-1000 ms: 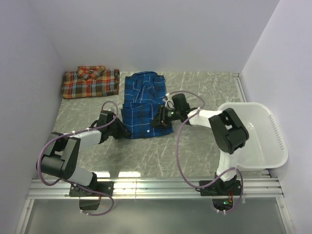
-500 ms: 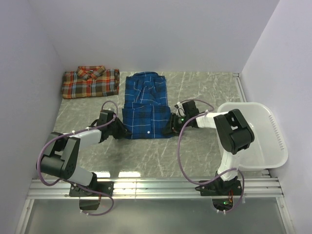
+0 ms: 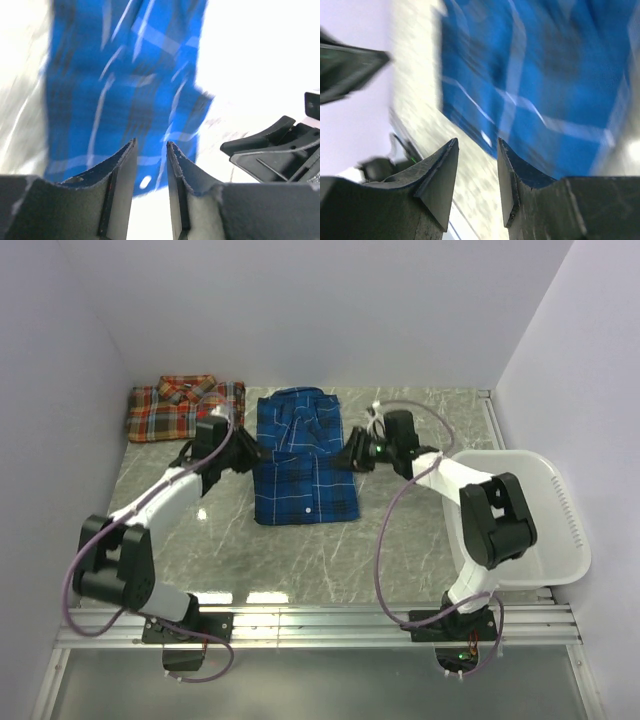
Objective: Fold and stack the long sleeve shirts
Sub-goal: Fold the shirt
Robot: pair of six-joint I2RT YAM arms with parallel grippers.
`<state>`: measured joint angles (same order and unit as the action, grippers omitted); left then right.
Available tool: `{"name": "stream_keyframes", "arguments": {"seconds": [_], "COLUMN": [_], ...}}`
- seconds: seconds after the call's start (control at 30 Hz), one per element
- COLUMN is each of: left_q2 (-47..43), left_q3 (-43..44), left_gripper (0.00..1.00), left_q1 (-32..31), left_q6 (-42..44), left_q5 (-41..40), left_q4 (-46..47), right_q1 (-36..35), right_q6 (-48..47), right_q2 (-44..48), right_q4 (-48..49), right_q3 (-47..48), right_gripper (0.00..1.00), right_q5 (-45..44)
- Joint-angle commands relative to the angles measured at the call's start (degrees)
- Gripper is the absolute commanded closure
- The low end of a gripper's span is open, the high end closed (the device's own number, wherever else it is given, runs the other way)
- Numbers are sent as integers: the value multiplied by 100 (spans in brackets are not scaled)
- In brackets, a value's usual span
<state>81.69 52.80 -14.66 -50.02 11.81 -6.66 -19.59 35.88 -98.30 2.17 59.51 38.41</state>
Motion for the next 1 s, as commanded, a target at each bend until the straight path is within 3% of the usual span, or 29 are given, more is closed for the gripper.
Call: {"name": "stream_keyframes", "arguments": {"seconds": [0.0, 0.1, 0.27, 0.5, 0.67, 0.83, 0.97], "left_q2": [827, 1383, 2614, 3450, 3257, 2388, 1606], "left_q3": [511, 854, 1321, 1418, 1365, 1321, 1225], "left_gripper": [64, 66, 68, 70, 69, 63, 59], "left_q1": [94, 94, 129, 200, 200, 165, 121], "left_q6": [89, 10, -43, -122, -78, -26, -69], "left_q5": [172, 278, 120, 120, 102, -38, -433], "left_q4": [418, 928, 1341, 1605, 1562, 1238, 458], "right_q1": [-9, -27, -18, 227, 307, 185, 0], "right_q6": [481, 876, 1157, 1326, 816, 229, -247], "right_q2": [-530, -1198, -2313, -2853, -2345, -1615, -903], "right_q4": [1257, 2037, 2542, 2877, 2245, 1595, 936], "right_q3": [798, 1176, 1581, 1239, 1230, 1265, 1160], "right_gripper": [56, 55, 55, 55, 55, 55, 55], "right_q5": [113, 140, 8, -299, -554, -616, -738]}}
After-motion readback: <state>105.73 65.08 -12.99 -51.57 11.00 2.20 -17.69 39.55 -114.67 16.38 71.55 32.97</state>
